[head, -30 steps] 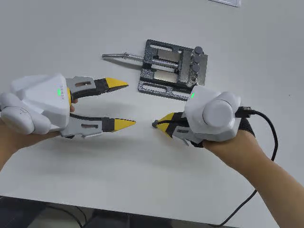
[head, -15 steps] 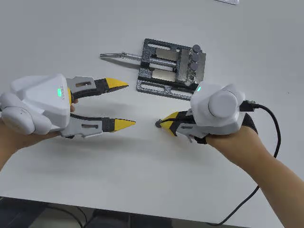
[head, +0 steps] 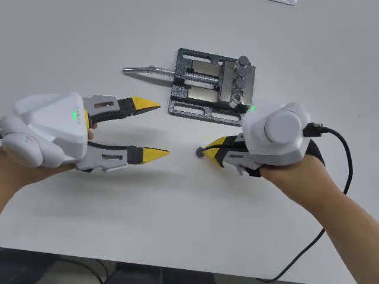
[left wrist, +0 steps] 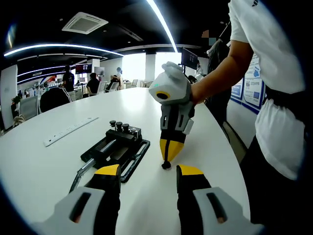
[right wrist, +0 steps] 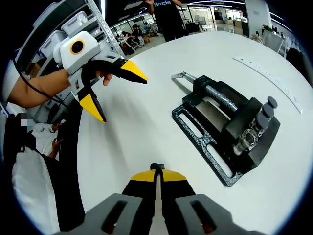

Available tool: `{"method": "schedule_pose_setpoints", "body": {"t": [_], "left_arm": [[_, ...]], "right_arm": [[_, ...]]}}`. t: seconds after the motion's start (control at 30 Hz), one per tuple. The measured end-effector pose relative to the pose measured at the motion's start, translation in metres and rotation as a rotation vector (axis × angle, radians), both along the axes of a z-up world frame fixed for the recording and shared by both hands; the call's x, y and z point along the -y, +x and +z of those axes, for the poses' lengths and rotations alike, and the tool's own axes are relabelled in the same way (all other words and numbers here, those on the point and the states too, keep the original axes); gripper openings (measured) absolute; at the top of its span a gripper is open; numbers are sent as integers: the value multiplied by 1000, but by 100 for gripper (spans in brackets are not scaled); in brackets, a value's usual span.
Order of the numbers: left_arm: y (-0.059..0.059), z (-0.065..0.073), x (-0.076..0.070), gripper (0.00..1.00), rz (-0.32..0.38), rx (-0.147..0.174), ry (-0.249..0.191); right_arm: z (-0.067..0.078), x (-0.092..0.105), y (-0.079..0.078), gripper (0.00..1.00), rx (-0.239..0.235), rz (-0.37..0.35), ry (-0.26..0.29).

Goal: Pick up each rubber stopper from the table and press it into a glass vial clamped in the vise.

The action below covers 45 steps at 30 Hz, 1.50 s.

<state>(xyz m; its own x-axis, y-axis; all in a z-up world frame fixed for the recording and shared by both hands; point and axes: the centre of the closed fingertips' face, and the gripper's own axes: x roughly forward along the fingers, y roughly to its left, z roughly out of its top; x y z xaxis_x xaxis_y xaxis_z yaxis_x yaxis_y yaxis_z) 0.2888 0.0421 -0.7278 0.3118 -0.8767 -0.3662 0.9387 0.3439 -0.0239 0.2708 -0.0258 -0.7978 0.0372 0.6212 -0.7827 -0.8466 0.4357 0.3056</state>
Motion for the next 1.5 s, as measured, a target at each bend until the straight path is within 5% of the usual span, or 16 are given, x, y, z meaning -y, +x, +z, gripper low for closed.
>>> {"method": "schedule_pose_setpoints", "body": {"t": [0.97, 1.5], "left_arm": [[5, -3, -2, 43, 1, -2, 6], [4, -3, -5, 42, 7, -3, 5]], "right_arm": [[5, 1, 20, 4, -23, -80, 12], [4, -10, 18, 4, 3, -34, -2]]}}
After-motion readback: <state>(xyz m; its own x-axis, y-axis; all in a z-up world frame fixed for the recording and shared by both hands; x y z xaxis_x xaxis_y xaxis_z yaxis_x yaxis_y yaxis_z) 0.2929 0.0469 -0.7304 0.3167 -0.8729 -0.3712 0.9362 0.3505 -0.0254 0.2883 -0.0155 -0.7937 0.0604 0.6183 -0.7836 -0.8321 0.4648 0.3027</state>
